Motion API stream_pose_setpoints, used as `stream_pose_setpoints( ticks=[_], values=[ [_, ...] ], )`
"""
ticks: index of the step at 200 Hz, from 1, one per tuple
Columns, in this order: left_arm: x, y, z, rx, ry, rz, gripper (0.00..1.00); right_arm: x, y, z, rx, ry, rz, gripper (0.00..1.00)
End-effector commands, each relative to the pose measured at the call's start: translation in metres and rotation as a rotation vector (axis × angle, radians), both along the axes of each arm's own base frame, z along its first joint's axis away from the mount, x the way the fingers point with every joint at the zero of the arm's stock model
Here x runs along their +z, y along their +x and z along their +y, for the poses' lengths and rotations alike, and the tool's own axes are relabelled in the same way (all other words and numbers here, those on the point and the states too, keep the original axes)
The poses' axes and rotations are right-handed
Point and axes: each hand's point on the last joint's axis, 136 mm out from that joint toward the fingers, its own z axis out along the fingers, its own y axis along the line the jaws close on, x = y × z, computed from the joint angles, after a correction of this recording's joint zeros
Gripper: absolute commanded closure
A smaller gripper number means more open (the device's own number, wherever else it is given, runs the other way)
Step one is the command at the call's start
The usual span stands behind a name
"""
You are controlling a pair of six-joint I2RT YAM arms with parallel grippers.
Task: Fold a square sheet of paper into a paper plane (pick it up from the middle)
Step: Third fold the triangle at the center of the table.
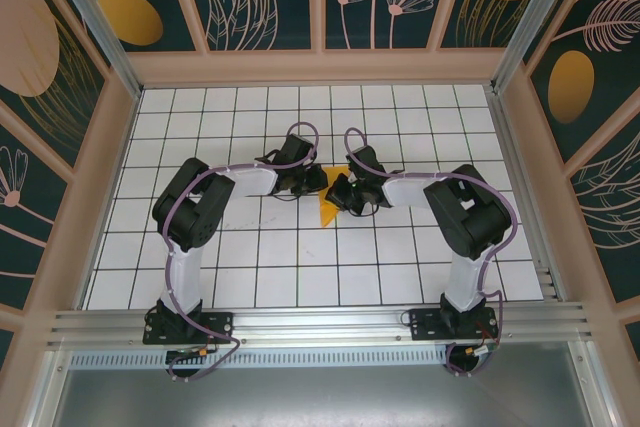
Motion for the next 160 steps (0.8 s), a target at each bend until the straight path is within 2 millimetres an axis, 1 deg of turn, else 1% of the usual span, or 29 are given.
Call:
stream_pose_setpoints(
  ticks=[1, 15, 68, 114, 160],
  values=[
    [-0.034, -0.025, 0.009, -0.027, 0.056, 0.103, 0.85, -0.012, 0.0, -0.006, -0.015, -0.036, 0.01, 0.96],
    [-0.034, -0.025, 0.01, -0.027, 0.056, 0.104, 0.85, -0.014, -0.003, -0.008, -0.014, -0.051, 0.02, 0.96],
    [-0.034, -0.025, 0.01, -0.027, 0.057, 0.103, 0.85, -0.011, -0.008, -0.014, -0.014, -0.079, 0.02, 0.96],
    [-0.034, -0.025, 0.01, -0.028, 0.056, 0.102, 0.85, -0.012, -0.008, -0.014, -0.011, -0.089, 0.021, 0.96],
    [-0.035, -0.025, 0.01, -0.028, 0.057, 0.105, 0.85, -0.013, -0.015, -0.017, 0.002, -0.115, 0.029, 0.96]
  ],
)
